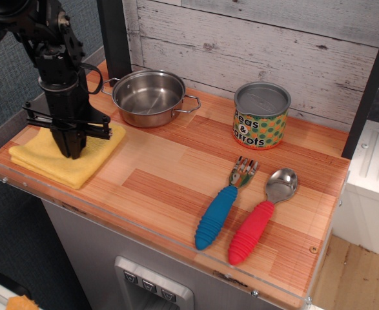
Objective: Place the orange towel to the left of the blue fork
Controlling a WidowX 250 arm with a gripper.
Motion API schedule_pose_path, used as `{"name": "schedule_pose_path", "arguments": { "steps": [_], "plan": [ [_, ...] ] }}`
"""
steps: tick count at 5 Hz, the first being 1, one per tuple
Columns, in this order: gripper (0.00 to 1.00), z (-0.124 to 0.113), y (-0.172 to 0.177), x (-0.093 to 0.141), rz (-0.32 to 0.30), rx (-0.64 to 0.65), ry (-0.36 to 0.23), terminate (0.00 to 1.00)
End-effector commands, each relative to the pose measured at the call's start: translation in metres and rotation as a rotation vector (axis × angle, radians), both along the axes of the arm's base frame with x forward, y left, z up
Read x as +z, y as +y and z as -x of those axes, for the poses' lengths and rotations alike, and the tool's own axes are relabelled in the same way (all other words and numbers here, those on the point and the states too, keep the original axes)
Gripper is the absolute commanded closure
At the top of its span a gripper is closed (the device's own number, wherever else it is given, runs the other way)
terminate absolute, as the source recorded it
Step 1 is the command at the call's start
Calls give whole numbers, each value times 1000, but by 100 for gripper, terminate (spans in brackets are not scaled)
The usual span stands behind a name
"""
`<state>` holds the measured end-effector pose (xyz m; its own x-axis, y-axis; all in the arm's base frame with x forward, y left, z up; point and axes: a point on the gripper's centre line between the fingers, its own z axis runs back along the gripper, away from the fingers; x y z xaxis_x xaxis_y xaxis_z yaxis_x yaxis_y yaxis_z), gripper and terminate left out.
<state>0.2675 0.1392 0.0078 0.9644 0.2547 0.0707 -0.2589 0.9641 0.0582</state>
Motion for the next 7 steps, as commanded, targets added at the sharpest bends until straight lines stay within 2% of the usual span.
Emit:
{"name": "schedule_pose_path", "arguments": {
  "steps": [1,3,7],
  "plan": [
    [100,-3,-39,6,5,-70,-10,0],
    [100,-2,-70,11,-5,-74,-3,0],
    [100,-14,-110,15,3,-68,-48,0]
  ]
}}
